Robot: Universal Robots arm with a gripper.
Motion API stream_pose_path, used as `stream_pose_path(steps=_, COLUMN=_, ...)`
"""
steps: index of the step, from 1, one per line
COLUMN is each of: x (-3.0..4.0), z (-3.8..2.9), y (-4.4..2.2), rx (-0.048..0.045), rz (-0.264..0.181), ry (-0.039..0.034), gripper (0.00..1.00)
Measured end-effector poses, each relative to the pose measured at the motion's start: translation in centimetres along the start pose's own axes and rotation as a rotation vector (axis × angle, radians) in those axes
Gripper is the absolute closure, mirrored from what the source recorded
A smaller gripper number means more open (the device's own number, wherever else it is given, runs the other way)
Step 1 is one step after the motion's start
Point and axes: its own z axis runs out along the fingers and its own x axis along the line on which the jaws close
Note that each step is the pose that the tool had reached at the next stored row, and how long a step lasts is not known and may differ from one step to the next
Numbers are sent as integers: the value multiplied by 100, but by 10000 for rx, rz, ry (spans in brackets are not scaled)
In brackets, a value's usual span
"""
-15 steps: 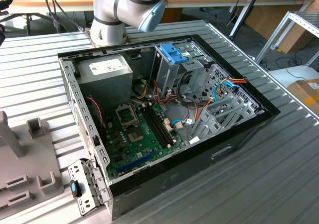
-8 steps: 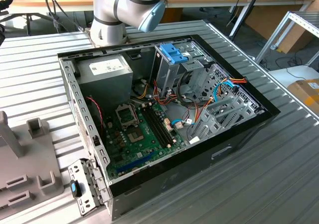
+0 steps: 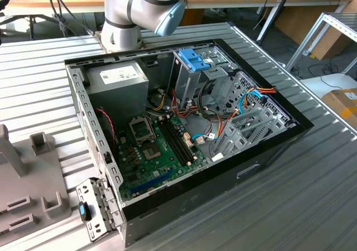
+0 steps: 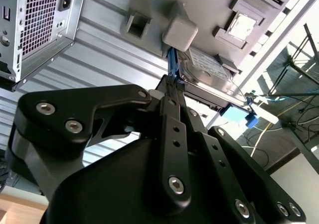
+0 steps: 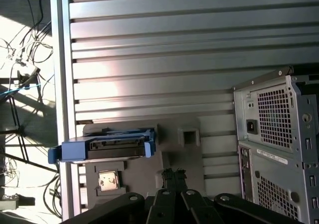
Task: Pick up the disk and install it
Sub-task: 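Reach for the disk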
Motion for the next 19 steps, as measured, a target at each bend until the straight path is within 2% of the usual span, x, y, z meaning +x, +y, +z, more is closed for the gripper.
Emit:
stream_pose_path(steps=3, x=84, z=0, y=5, rx=0, rz=0, ry=0, gripper=89)
stream_pose_path(steps=7, x=148, z=0, y=39, rx=1, rz=0, ry=0, gripper=89)
stream_pose_path(steps=11, x=252, z=-1, y=37, rx=0, rz=0, ry=-1, gripper=89)
stream_pose_path(steps=15, x=459, z=-3, y=33, rx=0, rz=0, ry=-1, gripper=89)
stream_pose_path(steps=19, x=606, z=-5, y=38, rx=0, rz=1, ry=-1, gripper=89)
